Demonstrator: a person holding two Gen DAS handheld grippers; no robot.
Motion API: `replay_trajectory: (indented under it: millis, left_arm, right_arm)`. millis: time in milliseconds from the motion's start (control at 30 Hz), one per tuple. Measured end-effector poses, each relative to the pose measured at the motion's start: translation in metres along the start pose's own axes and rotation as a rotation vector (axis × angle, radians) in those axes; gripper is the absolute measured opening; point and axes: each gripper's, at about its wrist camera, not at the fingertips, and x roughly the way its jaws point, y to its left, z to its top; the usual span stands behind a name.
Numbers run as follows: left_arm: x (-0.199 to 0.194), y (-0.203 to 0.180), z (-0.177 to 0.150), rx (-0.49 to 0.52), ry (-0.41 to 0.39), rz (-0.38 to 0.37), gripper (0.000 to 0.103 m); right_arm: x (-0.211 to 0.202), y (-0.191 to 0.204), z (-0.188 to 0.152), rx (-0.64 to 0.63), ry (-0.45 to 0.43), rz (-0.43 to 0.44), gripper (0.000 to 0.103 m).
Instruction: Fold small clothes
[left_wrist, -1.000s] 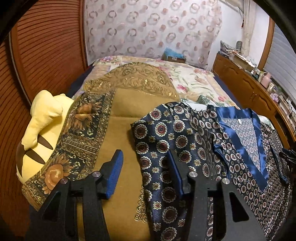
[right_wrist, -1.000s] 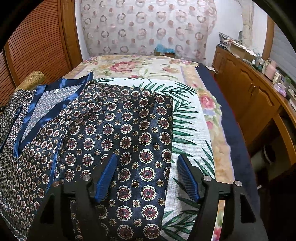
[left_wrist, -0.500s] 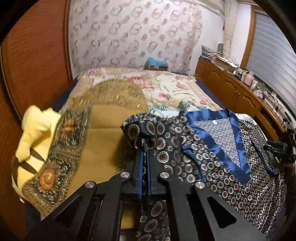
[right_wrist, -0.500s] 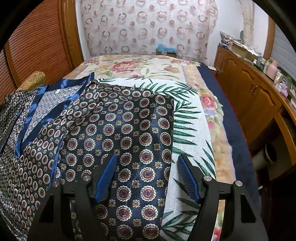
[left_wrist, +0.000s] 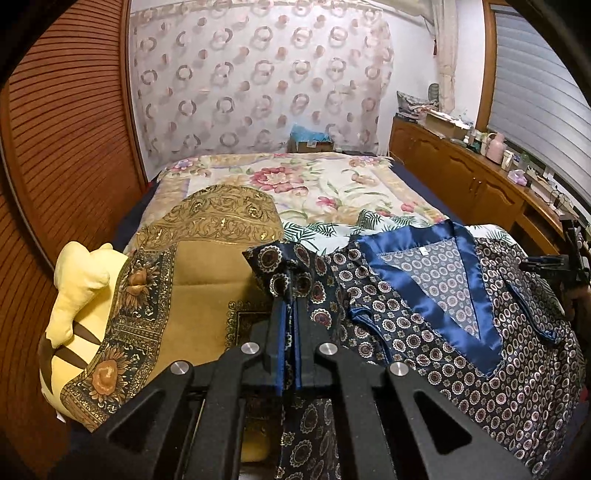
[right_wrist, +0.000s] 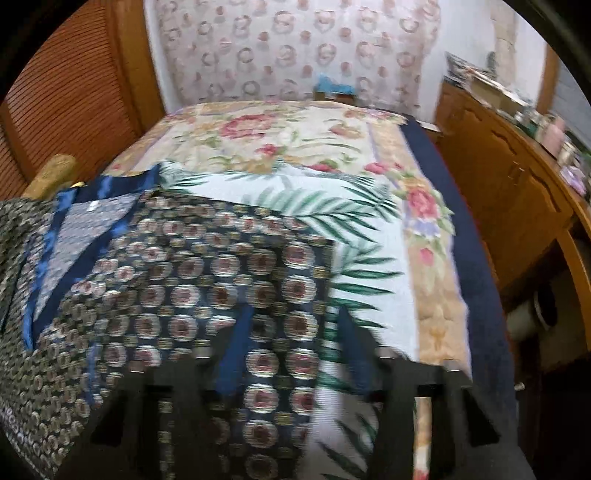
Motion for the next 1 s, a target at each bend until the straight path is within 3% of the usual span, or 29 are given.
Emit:
replay_trajectory:
  millis: [67,167,267,400,567,667,800,1000]
  left_arm:
    - [-0.006,0.001,0.003,-0.015,-0.026,0.008,0.003]
    - [-0.021,0.0,0.014,-0.027,-0.083,0.014,0.003]
    - [-0.038,-0.003,0.035,-0.025,-0.143,0.02,0.003]
    - [-0.05,-0.005,0.065,-0.019,-0.207,0.048,0.003]
    - [-0.053,0.006,0.101,-0.043,-0.29,0.116,0.003]
    - [-0.043,0.015,0.109,-0.055,-0.274,0.123,0.003]
    - [-0.042,0.016,0.094,-0.028,-0.263,0.109,0.003]
    - [-0.06,0.006,0.047,0.032,-0.251,0.071,0.003]
  right_arm:
    - [-0.001,0.006,0.001,-0.01,0.024,0.061,0.005]
    - [-0.016,0.022,0.007,-0.067,-0.012,0.076,0.002]
    - [-0.05,0.032,0.022,-0.083,-0.128,0.052,0.002]
    - [-0.091,0.034,0.053,-0.091,-0.25,-0.036,0.002]
    - [-0.116,0.017,0.095,-0.028,-0.34,-0.188,0.002]
    - [-0.118,0.007,0.106,0.025,-0.364,-0.228,0.002]
    - [-0.116,0.017,0.09,0.027,-0.371,-0.163,0.002]
    - [-0.136,0.023,0.034,-0.061,-0.37,-0.048,0.002]
